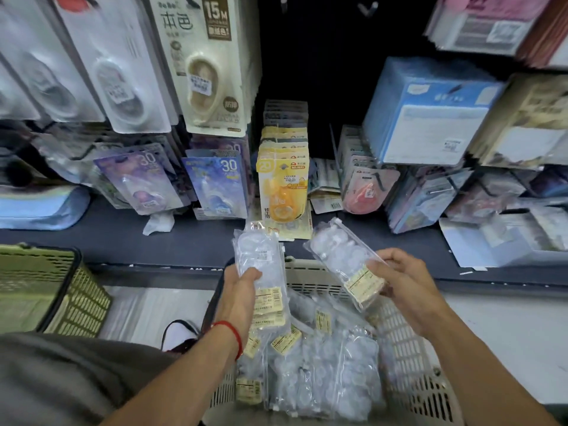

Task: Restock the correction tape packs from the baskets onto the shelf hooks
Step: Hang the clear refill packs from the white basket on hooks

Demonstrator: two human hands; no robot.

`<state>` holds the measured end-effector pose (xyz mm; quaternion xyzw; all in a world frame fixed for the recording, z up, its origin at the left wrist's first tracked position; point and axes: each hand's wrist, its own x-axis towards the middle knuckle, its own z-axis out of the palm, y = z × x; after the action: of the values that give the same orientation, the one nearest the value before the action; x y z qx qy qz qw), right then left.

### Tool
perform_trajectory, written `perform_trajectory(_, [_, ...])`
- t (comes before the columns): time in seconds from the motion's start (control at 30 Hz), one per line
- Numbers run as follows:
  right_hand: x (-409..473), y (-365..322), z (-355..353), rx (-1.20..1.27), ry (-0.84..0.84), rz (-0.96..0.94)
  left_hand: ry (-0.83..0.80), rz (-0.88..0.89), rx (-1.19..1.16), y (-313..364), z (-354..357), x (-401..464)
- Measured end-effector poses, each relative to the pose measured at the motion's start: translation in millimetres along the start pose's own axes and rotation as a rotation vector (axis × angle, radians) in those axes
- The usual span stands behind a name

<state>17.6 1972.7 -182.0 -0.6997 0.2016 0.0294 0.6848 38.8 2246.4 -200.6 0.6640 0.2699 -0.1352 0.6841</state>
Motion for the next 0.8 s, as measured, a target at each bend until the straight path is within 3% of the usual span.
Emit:
perform_trajectory(0.07, [-5.0, -19.0, 5.7, 0.175, -0.174, 0.001, -0.005, 0.069, -0.018, 10.5, 14.1, -14.1])
perform_trajectory(0.17, [-14.6, -35.6, 31.7, 0.116, -0.327, -0.049, -0.021, 0.136, -0.103, 28.8, 33.4, -32.8])
perform_trajectory(0.3, [-21.5, -55.0, 62.6, -0.150, -0.241, -0.252, -0.054, 0.304, -0.189, 52.7, 44.5, -51.5])
perform_trajectory(0.43, [-16.8, -97.0, 72.0, -0.227, -0.307, -0.389, -0.056, 0.578, -0.123, 84.3, 32.4, -57.9])
perform_trajectory(0.7, [-3.4, -203.3, 106.1, -0.142, -0.230, -0.707, -0.155, 0.848, -0.120, 164.4, 9.3, -49.6])
perform_trajectory(0.8, [1.8, -225.2, 118.8, -0.114, -0.223, -0.744, -0.190, 0.882, -0.132, 194.1, -3.0, -41.2])
